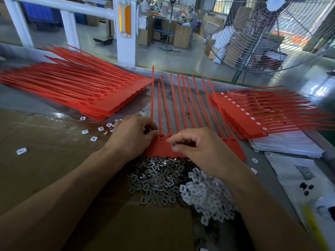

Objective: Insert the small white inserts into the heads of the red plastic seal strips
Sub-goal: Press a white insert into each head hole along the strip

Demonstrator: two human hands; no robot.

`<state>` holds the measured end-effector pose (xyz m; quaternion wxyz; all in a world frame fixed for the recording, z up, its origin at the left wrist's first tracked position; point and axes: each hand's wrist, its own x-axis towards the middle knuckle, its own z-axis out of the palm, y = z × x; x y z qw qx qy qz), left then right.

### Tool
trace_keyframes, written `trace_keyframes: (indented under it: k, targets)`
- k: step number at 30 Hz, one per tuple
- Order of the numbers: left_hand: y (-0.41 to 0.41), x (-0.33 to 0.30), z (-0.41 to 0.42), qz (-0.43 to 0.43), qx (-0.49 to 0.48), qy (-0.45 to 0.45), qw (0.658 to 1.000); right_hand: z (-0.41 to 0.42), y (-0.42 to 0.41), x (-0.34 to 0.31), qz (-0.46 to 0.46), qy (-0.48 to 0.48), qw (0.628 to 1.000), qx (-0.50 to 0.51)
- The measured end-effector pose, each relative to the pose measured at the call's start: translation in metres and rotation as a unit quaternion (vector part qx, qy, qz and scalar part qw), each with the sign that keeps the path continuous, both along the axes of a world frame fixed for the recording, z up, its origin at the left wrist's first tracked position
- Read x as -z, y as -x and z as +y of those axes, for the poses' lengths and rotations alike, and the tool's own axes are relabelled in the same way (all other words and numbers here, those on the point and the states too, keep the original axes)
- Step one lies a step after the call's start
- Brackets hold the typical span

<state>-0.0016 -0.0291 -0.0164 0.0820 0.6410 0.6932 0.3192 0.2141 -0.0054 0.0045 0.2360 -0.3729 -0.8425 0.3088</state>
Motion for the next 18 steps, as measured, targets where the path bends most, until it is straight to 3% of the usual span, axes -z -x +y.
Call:
trace_keyframes:
  k: [11, 18]
  targets:
    - [0.000, 0.000, 0.000, 0.005, -0.001, 0.001, 1.000, 0.000, 0.004, 0.001, 0.007, -0.044, 0.999, -0.013]
    - [0.000, 0.000, 0.000, 0.002, 0.000, 0.002, 1.000, 0.011, -0.002, 0.006, 0.083, -0.013, 0.987, 0.137]
